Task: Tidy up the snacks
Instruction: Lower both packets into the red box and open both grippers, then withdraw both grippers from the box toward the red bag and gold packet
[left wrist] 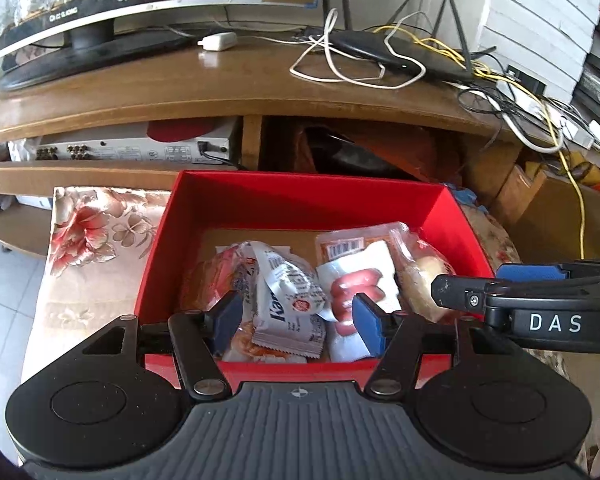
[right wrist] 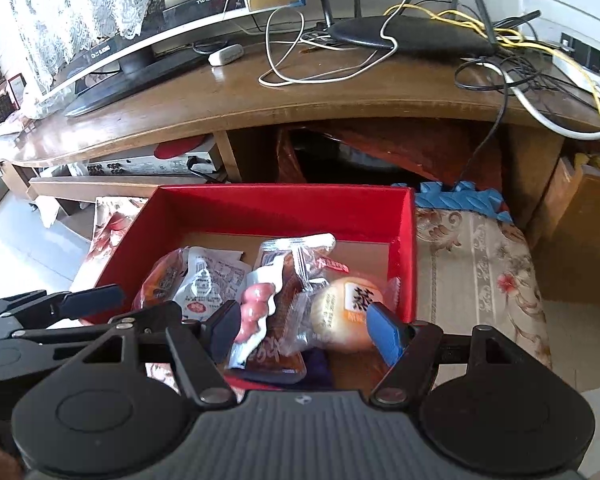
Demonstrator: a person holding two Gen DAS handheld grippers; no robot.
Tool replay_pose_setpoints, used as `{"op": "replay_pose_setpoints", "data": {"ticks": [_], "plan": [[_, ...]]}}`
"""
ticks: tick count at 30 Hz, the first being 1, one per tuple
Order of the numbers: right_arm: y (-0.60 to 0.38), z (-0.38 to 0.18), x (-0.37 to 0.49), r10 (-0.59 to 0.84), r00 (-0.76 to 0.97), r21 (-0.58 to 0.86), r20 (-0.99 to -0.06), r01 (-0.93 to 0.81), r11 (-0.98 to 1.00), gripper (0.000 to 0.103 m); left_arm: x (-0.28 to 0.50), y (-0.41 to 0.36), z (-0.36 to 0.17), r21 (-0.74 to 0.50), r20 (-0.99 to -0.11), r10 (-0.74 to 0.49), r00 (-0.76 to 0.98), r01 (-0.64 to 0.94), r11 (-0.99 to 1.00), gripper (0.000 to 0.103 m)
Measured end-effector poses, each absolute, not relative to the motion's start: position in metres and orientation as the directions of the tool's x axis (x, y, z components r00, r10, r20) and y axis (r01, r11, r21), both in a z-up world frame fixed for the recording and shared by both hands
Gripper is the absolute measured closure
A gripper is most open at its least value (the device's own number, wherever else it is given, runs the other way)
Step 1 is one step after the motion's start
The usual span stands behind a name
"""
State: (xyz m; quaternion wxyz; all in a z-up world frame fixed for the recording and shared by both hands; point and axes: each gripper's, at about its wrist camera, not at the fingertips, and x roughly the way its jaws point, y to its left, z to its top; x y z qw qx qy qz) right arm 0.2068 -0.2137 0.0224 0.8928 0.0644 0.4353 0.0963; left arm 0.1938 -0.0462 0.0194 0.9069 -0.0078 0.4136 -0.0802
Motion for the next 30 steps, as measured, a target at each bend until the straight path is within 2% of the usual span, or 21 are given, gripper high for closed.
{"op": "replay_pose_setpoints", "data": {"ticks": [17,24,26,28,30], "plan": [[-0.250,0.024,0.132,0.175,0.601,0.191,-0.780,-0.038,0.981,0.032,0.137,-0.084,0.018,-0.051,-0.756,-0.214,0.619,0.270,0.961,0.037],[-0.265,0.019,0.095,0.148,0.588,0.169,-0.795,-0.019,0.985,0.032,0.110,-0.098,0.007,-0.075,-0.777,-0.262,0.572,0.329,0.941,0.033],[-0.270,0.019,0.085,0.138,0.586,0.163,-0.799,-0.010,0.987,0.027,0.103,-0.101,0.002,-0.093,-0.788,-0.282,0.547,0.347,0.933,0.026],[-0.278,0.019,0.078,0.130,0.589,0.165,-0.798,0.007,0.986,0.020,0.095,-0.107,-0.002,-0.110,-0.796,-0.305,0.523,0.370,0.922,0.026],[-0.288,0.018,0.075,0.117,0.590,0.168,-0.799,0.033,0.985,0.020,0.087,-0.115,-0.005,-0.099,-0.802,-0.308,0.512,0.393,0.914,0.025]]}}
